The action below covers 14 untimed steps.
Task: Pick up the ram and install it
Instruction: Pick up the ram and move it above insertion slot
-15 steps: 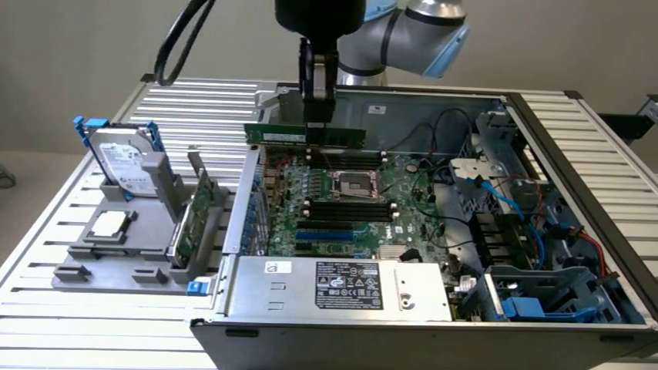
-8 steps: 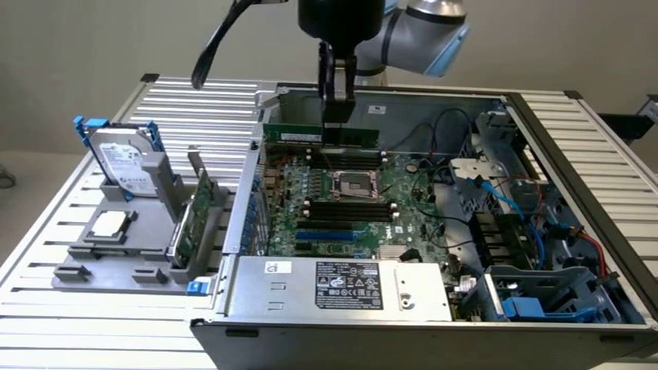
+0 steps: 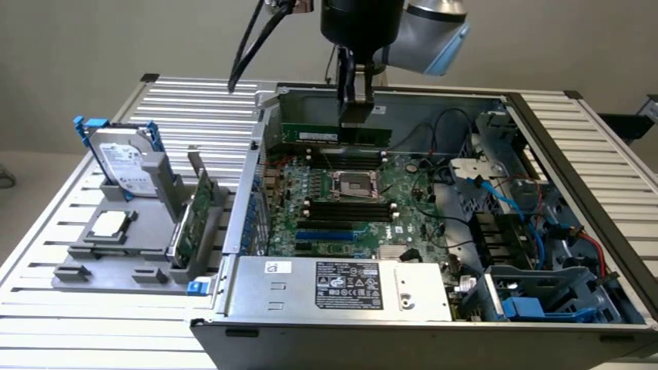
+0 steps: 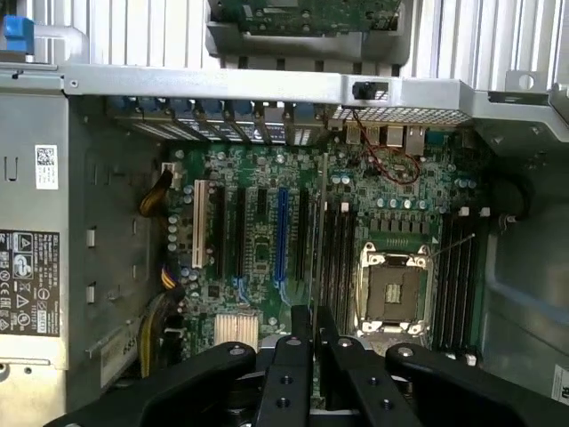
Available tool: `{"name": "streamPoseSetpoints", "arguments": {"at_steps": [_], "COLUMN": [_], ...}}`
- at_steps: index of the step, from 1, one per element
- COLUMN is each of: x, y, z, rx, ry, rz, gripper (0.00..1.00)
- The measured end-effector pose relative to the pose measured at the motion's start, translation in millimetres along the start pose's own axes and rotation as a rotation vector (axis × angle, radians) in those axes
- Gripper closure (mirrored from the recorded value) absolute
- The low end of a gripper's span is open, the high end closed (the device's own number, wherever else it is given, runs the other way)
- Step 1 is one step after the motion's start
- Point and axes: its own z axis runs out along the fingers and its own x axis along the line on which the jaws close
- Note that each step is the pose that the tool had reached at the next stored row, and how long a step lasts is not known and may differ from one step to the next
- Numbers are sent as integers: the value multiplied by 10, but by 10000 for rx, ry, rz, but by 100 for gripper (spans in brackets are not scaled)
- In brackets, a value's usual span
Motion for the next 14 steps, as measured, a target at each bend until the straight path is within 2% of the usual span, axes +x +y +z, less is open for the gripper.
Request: {"name": "streamPoseSetpoints", "arguments": {"at_steps": [14], "x": [-368], "y": [-243], "z": [240], "rx": [0], "ry": [-10], "rz": [0], "gripper": [86]}}
